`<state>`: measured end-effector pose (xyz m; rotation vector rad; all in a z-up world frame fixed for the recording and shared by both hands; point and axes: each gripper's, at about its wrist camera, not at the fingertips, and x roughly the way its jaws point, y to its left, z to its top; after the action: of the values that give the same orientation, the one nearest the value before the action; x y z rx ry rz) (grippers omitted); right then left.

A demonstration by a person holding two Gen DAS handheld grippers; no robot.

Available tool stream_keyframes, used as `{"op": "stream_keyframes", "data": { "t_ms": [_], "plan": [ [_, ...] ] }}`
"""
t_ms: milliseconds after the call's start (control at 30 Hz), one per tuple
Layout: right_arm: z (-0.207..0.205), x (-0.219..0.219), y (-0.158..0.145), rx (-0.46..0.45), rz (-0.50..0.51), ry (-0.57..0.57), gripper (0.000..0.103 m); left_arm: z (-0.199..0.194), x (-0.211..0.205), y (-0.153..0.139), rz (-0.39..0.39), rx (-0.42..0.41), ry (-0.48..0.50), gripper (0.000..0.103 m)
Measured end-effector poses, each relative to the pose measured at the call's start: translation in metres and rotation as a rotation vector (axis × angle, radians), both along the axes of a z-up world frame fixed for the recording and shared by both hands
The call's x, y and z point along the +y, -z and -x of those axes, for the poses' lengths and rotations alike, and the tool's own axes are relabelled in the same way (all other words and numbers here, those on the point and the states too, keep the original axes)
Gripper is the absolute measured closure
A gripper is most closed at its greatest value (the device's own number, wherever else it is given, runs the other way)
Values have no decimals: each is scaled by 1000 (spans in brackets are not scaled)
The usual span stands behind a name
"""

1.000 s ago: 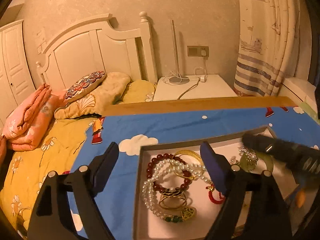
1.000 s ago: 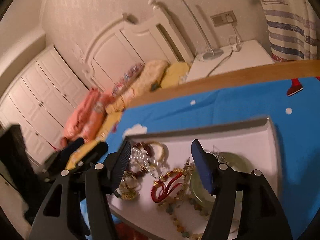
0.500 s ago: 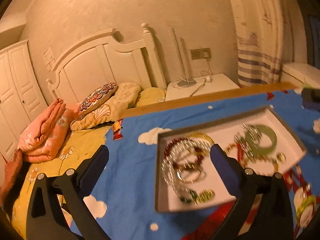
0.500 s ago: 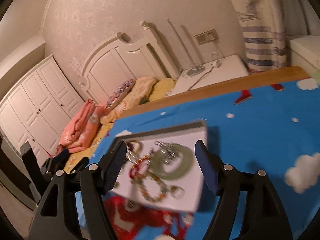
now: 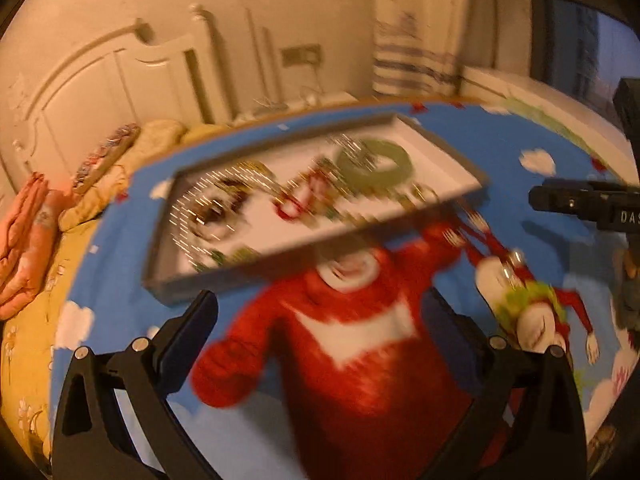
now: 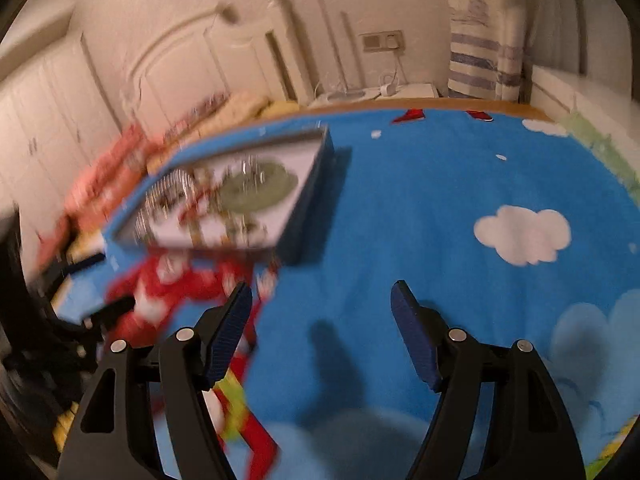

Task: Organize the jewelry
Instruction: 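Grasp the pearl earrings from the bedspread with the right gripper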

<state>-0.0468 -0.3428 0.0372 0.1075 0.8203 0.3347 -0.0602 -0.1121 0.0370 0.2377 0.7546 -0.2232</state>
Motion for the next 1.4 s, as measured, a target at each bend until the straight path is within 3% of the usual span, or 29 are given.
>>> {"op": "stream_keyframes", "data": {
  "t_ms": [67,200,300,567,833,933,967,1067,1200,1400],
  "plan": [
    [10,8,1,-12,53,-49,40,0,-7,10,-44,32,10,3],
    [20,35,11,12,185,-158,53,-8,-9,18,-39,97,32,3],
    [24,53,15,3,246,-223,55,-13,-9,21,-36,117,29,2],
    [22,64,14,2,240,-285,62,-25,5,24,65,192,29,2],
    [20,68,13,1,231,-312,67,-19,0,23,33,167,42,3],
    [19,70,13,-1,229,-325,76,-5,-17,17,-22,110,109,3],
    [20,71,13,-4,235,-326,86,-2,-21,16,-10,117,136,3],
    [22,73,12,-17,256,-319,87,5,-40,16,31,153,214,3],
    [17,59,9,-21,227,-231,87,10,-67,17,-20,140,273,4],
    [11,38,7,-10,175,-112,87,-7,-92,12,28,158,318,27]
  ]
}}
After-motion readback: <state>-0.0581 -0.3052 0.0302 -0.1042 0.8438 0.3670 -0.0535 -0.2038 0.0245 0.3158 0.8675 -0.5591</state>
